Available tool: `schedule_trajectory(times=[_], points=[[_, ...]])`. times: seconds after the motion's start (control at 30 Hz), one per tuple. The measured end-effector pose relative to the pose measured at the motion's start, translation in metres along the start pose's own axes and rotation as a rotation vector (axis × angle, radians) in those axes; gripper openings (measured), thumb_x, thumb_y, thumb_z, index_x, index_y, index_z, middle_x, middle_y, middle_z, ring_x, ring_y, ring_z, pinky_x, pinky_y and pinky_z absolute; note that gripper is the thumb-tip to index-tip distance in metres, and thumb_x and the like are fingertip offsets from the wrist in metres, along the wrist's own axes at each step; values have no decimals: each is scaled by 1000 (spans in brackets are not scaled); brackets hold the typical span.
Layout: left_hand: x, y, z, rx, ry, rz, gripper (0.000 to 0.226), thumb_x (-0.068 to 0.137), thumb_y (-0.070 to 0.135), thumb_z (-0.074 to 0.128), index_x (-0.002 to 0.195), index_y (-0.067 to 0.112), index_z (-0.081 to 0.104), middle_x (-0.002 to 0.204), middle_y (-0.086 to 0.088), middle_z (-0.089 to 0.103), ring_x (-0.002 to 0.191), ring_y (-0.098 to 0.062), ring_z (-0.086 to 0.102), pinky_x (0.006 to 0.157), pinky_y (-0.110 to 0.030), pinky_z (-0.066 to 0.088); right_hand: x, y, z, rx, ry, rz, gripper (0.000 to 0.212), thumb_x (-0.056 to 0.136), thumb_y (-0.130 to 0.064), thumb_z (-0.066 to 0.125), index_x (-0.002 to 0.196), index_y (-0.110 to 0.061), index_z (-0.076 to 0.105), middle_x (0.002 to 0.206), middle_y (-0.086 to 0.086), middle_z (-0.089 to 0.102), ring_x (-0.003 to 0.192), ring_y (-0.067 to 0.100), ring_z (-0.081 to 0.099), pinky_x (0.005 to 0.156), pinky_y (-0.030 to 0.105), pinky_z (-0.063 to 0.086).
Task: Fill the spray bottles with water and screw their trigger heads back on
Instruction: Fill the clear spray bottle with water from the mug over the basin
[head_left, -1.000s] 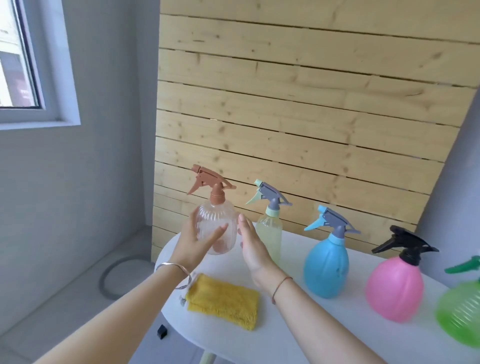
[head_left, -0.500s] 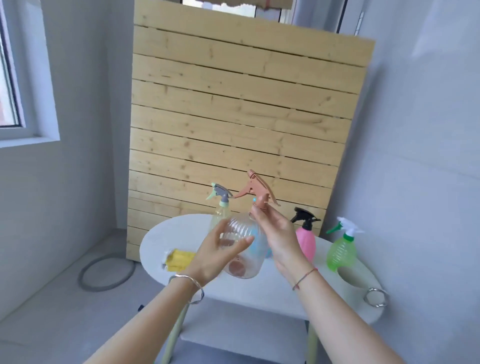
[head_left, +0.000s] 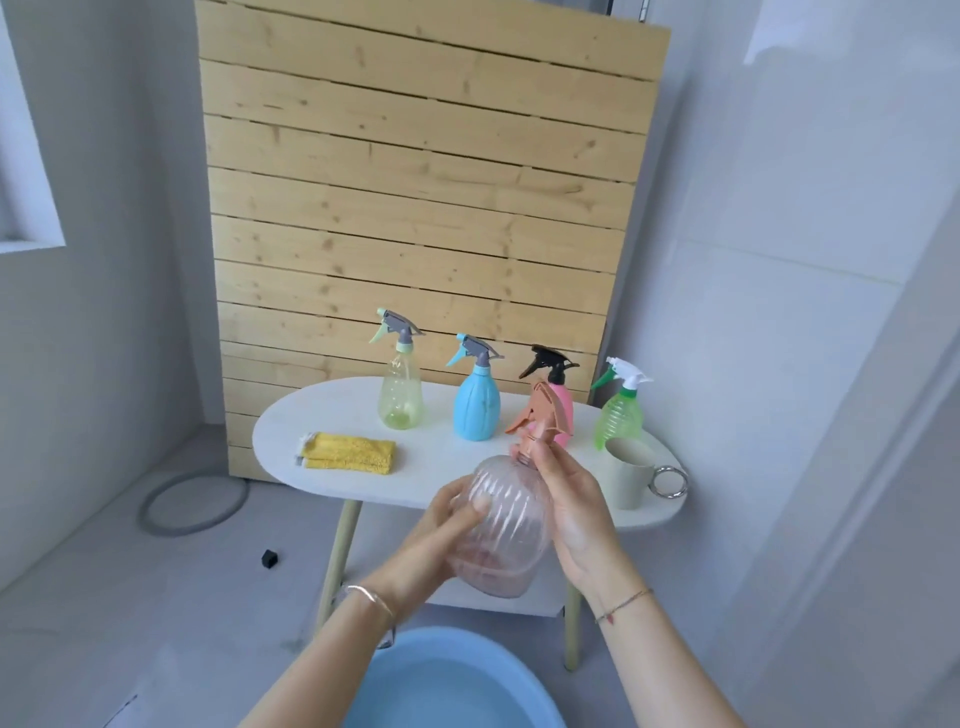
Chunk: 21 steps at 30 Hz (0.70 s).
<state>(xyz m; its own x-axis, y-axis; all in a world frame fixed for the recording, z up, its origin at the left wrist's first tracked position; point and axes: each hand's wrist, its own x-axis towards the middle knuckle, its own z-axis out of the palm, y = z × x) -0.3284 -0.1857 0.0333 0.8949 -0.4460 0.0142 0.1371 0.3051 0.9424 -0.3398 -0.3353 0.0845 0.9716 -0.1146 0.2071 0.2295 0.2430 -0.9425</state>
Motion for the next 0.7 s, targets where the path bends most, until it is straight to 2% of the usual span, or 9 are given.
schedule_trajectory(times=[0.13, 0.2, 0.27, 0.33, 0.43, 0.5, 0.57, 0.6, 0.7], points=[[-4, -24, -10, -75, 69, 12, 97, 56, 48, 88, 137, 22, 44, 131, -15, 59, 115, -35, 61, 97, -49, 49, -5, 17, 0, 26, 0, -11, 32, 76, -35, 65, 102, -15, 69, 94, -5, 73, 103, 12, 66, 104, 34, 42], [-7, -19, -8, -163, -32, -45, 79, 76, 59, 70, 139, 15, 47, 132, -16, 58, 123, -37, 55, 106, -53, 41, -4, 19, 0, 36, -14, 5, 38, 77, -39, 62, 106, -13, 66, 99, -4, 73, 107, 12, 64, 106, 34, 40], [-7, -13, -7, -306, -97, -85, 60, 95, 54, 44, 137, 12, 52, 135, -18, 56, 125, -36, 52, 108, -55, 37, -3, 19, 1, 45, -21, 7, 43, 78, -41, 60, 112, -15, 64, 104, -3, 73, 106, 8, 64, 105, 31, 40], [-2, -17, -10, -328, -93, -71, 59, 94, 51, 50, 140, 13, 48, 136, -17, 54, 123, -37, 53, 103, -54, 42, -2, 22, 3, 53, 12, -7, 47, 79, -41, 59, 117, -14, 63, 104, -4, 73, 103, 5, 65, 103, 29, 41], [5, -27, -18, -150, 74, -25, 108, 56, 48, 88, 144, 24, 31, 135, -6, 54, 118, -29, 59, 100, -52, 46, 1, 23, 4, 73, 54, -5, 57, 77, -44, 60, 123, -11, 61, 104, -5, 73, 104, 5, 64, 107, 33, 40], [5, -29, -18, -74, 71, -25, 98, 60, 61, 81, 140, 27, 37, 133, -4, 59, 114, -28, 62, 96, -47, 51, 4, 23, 4, 65, 59, -5, 56, 76, -46, 59, 122, -14, 62, 102, -7, 73, 105, 5, 64, 108, 35, 39], [5, -25, -14, -55, 7, -129, 69, 80, 73, 48, 134, 30, 45, 128, -4, 63, 110, -30, 65, 86, -39, 56, 5, 23, 4, 53, 67, -11, 48, 76, -44, 59, 116, -19, 64, 99, -9, 73, 103, 4, 64, 109, 33, 38], [4, -24, -13, -66, 4, -161, 68, 82, 74, 42, 134, 30, 45, 128, -6, 63, 108, -32, 65, 81, -37, 58, 6, 25, 3, 45, 73, -15, 43, 76, -43, 60, 112, -22, 65, 97, -11, 73, 102, 3, 65, 109, 33, 38], [7, -31, -12, -96, 30, -99, 90, 68, 57, 75, 140, 29, 28, 136, -8, 53, 107, -34, 66, 77, -36, 58, 8, 27, 2, 55, 101, -30, 38, 74, -44, 62, 106, -24, 67, 96, -10, 73, 102, 5, 64, 109, 35, 38]])
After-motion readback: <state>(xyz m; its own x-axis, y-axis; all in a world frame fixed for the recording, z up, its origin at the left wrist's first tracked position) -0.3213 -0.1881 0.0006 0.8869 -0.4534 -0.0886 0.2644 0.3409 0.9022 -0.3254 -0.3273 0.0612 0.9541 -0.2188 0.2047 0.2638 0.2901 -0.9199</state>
